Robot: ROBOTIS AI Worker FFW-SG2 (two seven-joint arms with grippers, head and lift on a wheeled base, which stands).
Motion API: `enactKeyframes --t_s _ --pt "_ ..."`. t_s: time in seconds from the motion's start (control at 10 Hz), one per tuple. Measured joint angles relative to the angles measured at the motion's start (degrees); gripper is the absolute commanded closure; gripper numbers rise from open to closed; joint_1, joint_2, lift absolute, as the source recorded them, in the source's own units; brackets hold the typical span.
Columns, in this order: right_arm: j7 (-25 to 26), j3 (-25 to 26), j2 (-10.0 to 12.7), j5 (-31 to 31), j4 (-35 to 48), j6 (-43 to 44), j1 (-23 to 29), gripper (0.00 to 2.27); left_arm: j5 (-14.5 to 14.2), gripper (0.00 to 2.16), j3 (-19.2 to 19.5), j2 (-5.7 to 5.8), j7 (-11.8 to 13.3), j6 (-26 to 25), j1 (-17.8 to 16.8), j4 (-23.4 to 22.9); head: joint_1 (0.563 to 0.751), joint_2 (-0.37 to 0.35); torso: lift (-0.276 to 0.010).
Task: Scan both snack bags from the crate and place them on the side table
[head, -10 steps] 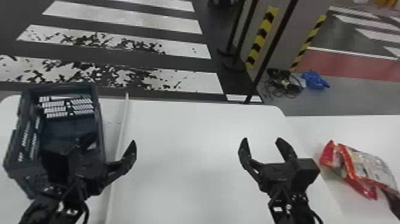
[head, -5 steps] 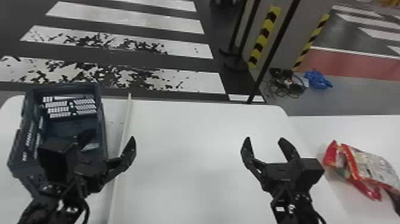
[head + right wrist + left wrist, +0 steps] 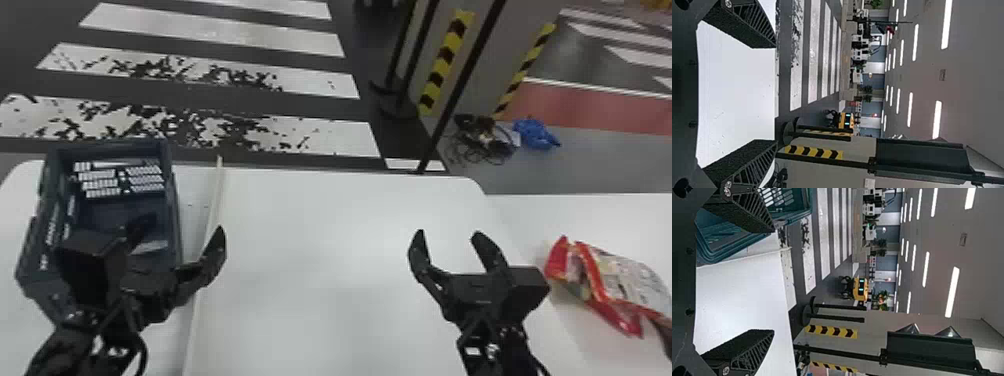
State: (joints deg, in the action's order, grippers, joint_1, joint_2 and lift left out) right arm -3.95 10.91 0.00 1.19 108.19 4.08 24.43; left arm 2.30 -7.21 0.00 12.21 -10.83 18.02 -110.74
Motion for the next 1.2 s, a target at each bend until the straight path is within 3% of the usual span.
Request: enactKeyframes --t_s 1.2 --pt "0.5 -0.2 0.0 0.6 -0.3 0.7 0.1 0.06 0.3 0.08 -0.2 0.0 0.0 0.1 0.2 0.2 0.695 -0.248 -0.098"
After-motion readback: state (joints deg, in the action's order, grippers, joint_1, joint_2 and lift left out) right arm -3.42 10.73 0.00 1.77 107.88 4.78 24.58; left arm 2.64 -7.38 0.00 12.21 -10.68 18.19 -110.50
